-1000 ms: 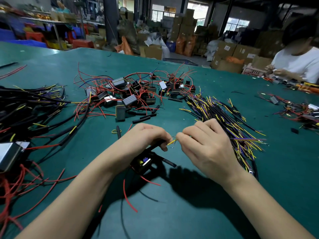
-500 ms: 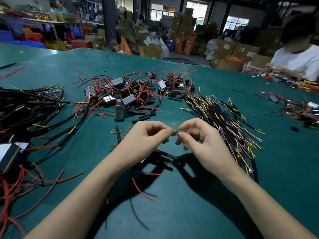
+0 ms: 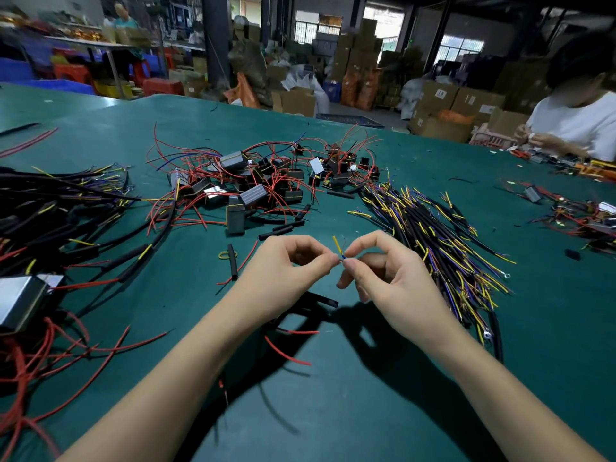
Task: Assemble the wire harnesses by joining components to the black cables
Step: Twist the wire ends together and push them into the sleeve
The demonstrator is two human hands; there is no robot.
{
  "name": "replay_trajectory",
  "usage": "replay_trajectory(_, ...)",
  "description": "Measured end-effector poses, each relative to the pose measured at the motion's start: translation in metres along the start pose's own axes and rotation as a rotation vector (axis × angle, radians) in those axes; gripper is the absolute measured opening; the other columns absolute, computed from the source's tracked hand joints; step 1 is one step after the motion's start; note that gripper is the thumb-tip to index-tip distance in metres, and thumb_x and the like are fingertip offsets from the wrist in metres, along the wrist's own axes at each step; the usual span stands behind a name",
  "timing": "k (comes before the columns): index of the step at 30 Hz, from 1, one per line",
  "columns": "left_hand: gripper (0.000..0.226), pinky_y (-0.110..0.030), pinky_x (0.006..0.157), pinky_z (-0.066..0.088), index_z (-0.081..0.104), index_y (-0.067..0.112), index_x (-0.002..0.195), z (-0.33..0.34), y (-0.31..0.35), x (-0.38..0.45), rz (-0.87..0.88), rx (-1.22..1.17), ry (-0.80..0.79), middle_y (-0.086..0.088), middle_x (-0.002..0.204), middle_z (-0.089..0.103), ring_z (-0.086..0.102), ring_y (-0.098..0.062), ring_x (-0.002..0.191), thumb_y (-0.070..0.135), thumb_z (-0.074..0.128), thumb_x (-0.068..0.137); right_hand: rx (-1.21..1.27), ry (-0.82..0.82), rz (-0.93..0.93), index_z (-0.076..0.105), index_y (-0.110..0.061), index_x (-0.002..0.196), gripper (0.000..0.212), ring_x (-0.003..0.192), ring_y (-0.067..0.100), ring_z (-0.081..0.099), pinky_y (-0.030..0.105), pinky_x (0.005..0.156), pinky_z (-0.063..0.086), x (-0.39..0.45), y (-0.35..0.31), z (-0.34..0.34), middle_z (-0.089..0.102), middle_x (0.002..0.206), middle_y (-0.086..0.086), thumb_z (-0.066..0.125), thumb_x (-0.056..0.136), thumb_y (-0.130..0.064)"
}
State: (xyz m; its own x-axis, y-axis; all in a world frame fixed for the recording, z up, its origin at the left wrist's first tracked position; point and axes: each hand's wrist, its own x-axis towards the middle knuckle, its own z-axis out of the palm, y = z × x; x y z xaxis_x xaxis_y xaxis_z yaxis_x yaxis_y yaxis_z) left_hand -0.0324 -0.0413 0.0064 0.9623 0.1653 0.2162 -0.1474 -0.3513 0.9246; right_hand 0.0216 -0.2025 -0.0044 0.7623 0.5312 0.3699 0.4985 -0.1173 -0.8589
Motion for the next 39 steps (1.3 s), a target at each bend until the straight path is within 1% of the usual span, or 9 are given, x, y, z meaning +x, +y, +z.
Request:
replay_trajectory(3, 0.009, -0.017, 0.075, 0.044, 0.070, 0.019, 0.084, -0.002, -0.001, -0.002, 0.130, 0.218, 0.029, 0.006, 0.081, 0.070, 0.062, -0.006, 0.080, 0.023, 0.065, 0.088, 0.034, 0.017, 0.024, 0.057, -0.014, 0.096, 0.010, 0.052, 0.017, 0.052, 0.023, 0.056, 0.045, 0.000, 0.003, 0.000, 0.072, 0.075, 0.005, 0.055, 0.094, -0.004)
replay_trajectory(8, 0.018, -0.036, 0.093, 0.036, 0.055, 0.027, 0.090, -0.006, -0.001, -0.004, 0.387, 0.528, 0.030, 0.008, 0.102, 0.055, 0.050, -0.012, 0.105, 0.038, 0.068, 0.083, 0.088, 0.026, 0.079, 0.056, -0.015, 0.108, 0.021, 0.047, 0.013, 0.050, 0.011, 0.046, 0.035, 0.002, 0.007, 0.000, 0.070, 0.074, 0.002, 0.050, 0.095, 0.001)
replay_trajectory(11, 0.019, -0.030, 0.095, 0.026, 0.062, 0.030, 0.084, -0.008, 0.000, -0.005, 0.404, 0.628, -0.073, 0.008, 0.121, 0.050, 0.039, -0.013, 0.120, 0.044, 0.074, 0.076, 0.106, 0.017, 0.079, 0.057, -0.018, 0.107, 0.024, 0.048, 0.017, 0.051, 0.011, 0.046, 0.037, 0.002, 0.007, 0.001, 0.070, 0.081, 0.009, 0.049, 0.095, 0.001)
replay_trajectory(17, 0.028, -0.025, 0.102, 0.008, 0.067, 0.043, 0.103, -0.001, -0.011, -0.007, 0.321, 0.892, -0.245, 0.010, 0.152, 0.017, 0.005, -0.011, 0.138, 0.059, 0.058, 0.082, 0.106, 0.039, 0.062, 0.060, -0.019, 0.100, 0.024, 0.048, 0.019, 0.053, 0.009, 0.045, 0.036, 0.002, 0.006, 0.001, 0.068, 0.085, 0.009, 0.048, 0.095, 0.001)
replay_trajectory(21, 0.028, -0.027, 0.103, 0.010, 0.070, 0.039, 0.094, 0.002, -0.012, -0.006, 0.332, 0.850, -0.212, 0.010, 0.149, 0.024, 0.010, -0.011, 0.137, 0.061, 0.057, 0.081, 0.090, 0.054, 0.063, 0.059, -0.020, 0.097, 0.023, 0.048, 0.021, 0.056, 0.010, 0.045, 0.037, 0.003, 0.006, 0.000, 0.068, 0.088, 0.008, 0.050, 0.095, 0.001)
replay_trajectory(29, 0.006, -0.024, 0.101, 0.017, 0.071, 0.035, 0.088, -0.001, -0.006, -0.009, 0.361, 0.577, -0.121, 0.013, 0.134, 0.043, 0.030, -0.002, 0.130, 0.036, 0.065, 0.085, 0.065, 0.069, 0.063, 0.058, -0.017, 0.090, 0.014, 0.046, 0.021, 0.056, 0.010, 0.044, 0.035, 0.003, 0.006, -0.001, 0.065, 0.083, 0.000, 0.056, 0.093, -0.003)
replay_trajectory(33, 0.011, -0.031, 0.094, 0.043, 0.062, 0.022, 0.089, -0.002, -0.004, -0.007, 0.320, 0.324, 0.003, 0.011, 0.102, 0.064, 0.058, -0.001, 0.100, 0.029, 0.069, 0.084, 0.060, 0.085, 0.062, 0.056, -0.016, 0.090, 0.014, 0.045, 0.019, 0.054, 0.011, 0.043, 0.034, 0.003, 0.005, -0.001, 0.063, 0.083, 0.004, 0.055, 0.093, -0.002)
replay_trajectory(37, 0.019, -0.026, 0.083, 0.047, 0.059, 0.023, 0.099, -0.007, -0.009, -0.003, 0.196, 0.359, -0.001, 0.010, 0.087, 0.068, 0.063, -0.003, 0.087, 0.029, 0.070, 0.083, 0.088, 0.087, 0.092, 0.056, -0.015, 0.097, 0.013, 0.047, 0.018, 0.051, 0.012, 0.045, 0.035, 0.004, 0.006, 0.000, 0.064, 0.084, 0.007, 0.056, 0.093, -0.003)
replay_trajectory(39, 0.011, -0.014, 0.075, 0.044, 0.065, 0.021, 0.093, -0.009, -0.011, -0.001, 0.195, 0.372, -0.003, 0.009, 0.082, 0.069, 0.062, 0.000, 0.079, 0.019, 0.069, 0.083, 0.099, 0.084, 0.097, 0.056, -0.014, 0.097, 0.012, 0.048, 0.018, 0.050, 0.012, 0.045, 0.035, 0.004, 0.007, 0.000, 0.064, 0.082, 0.005, 0.056, 0.093, -0.003)
